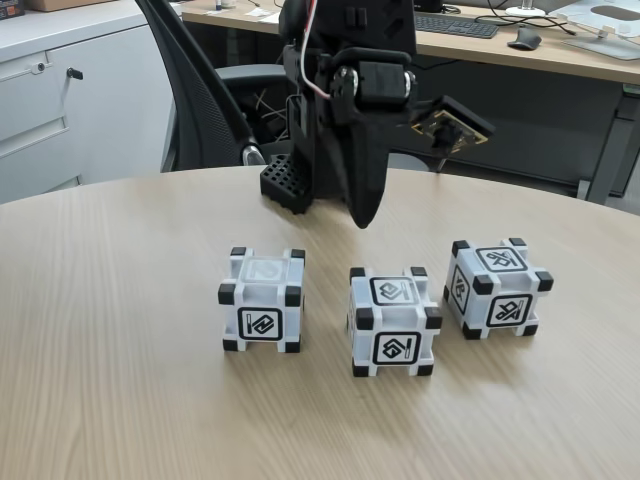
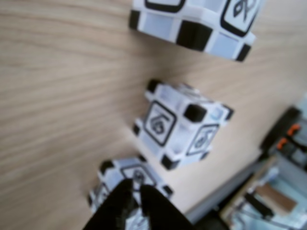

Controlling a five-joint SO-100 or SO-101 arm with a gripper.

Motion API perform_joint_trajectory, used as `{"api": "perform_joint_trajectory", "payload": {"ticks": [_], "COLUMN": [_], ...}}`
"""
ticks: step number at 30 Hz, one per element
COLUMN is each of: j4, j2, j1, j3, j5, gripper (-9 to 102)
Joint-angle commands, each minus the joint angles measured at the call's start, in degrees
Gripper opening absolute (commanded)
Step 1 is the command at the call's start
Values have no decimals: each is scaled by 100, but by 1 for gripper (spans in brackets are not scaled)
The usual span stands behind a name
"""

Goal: Stack cubes from left to right.

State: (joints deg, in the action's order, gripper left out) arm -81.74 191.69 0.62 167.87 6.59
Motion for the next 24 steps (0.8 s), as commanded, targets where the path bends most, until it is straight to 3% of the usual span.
{"api": "perform_joint_trajectory", "payload": {"ticks": [1, 24], "j4": [-9, -9], "j2": [26, 26], "j1": [-70, -70], "j3": [-105, -105], "j5": [70, 79], "gripper": [0, 0]}}
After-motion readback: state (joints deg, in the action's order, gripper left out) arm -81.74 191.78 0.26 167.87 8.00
